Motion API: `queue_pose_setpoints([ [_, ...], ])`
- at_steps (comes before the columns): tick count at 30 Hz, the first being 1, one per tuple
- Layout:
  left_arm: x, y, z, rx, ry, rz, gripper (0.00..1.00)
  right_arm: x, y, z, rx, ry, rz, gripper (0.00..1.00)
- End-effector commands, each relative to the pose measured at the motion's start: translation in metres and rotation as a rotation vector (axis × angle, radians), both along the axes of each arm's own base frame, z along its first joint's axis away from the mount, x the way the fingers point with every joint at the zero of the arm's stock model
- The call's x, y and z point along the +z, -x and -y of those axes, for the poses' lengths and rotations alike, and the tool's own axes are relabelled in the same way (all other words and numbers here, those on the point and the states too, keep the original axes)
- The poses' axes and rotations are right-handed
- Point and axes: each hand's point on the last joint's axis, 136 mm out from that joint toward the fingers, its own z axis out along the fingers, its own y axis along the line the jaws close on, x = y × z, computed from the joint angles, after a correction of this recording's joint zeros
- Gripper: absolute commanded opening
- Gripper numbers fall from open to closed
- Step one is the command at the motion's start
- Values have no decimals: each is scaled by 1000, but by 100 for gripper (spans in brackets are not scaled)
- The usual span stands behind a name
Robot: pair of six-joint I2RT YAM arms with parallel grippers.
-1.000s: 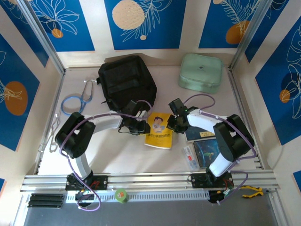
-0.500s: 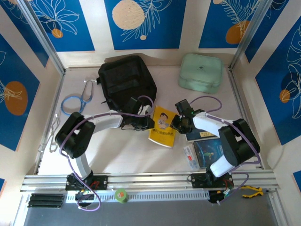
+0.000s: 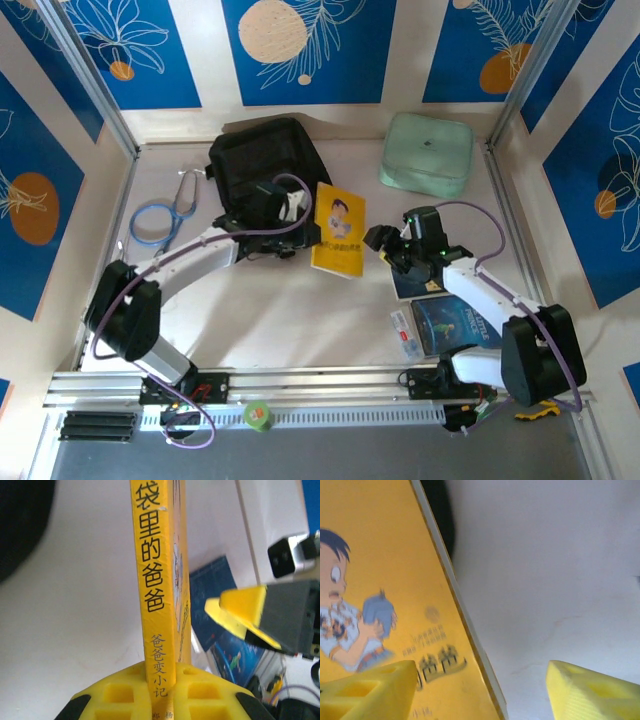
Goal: Pack books, pencil case, and school supplies into a backpack
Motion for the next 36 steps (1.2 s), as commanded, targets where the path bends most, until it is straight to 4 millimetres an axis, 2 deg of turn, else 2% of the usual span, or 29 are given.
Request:
queue_pose_setpoints([
  [1, 63, -36, -15, 141, 101, 160, 0, 33, -5, -22, 49, -182, 65, 75],
  [4, 85, -55, -28, 269, 182, 176, 0, 47, -13, -32, 22, -312, 69, 81],
  [7, 98, -69, -40, 400, 238, 170, 0, 56, -21, -40, -55, -440, 39, 88],
  [13, 125, -79, -34, 452, 387, 168, 0, 90, -42, -65, -34, -575, 64, 91],
  [18, 135, -82, -33, 494, 484, 157, 0, 90, -55, -88, -58, -680, 21, 88],
  [22, 133, -80, -30, 501, 518, 142, 0, 96, -64, -102, -36, -751, 27, 86],
  [25, 129, -80, -29, 499, 522, 128, 0, 100, -68, -110, -21, -778, 40, 79],
  [31, 124, -79, -29, 500, 520, 115, 0, 102, -72, -112, -47, -798, 54, 74],
  [36, 119, -79, -26, 494, 526, 96, 0, 111, -76, -114, -41, -846, 81, 71],
])
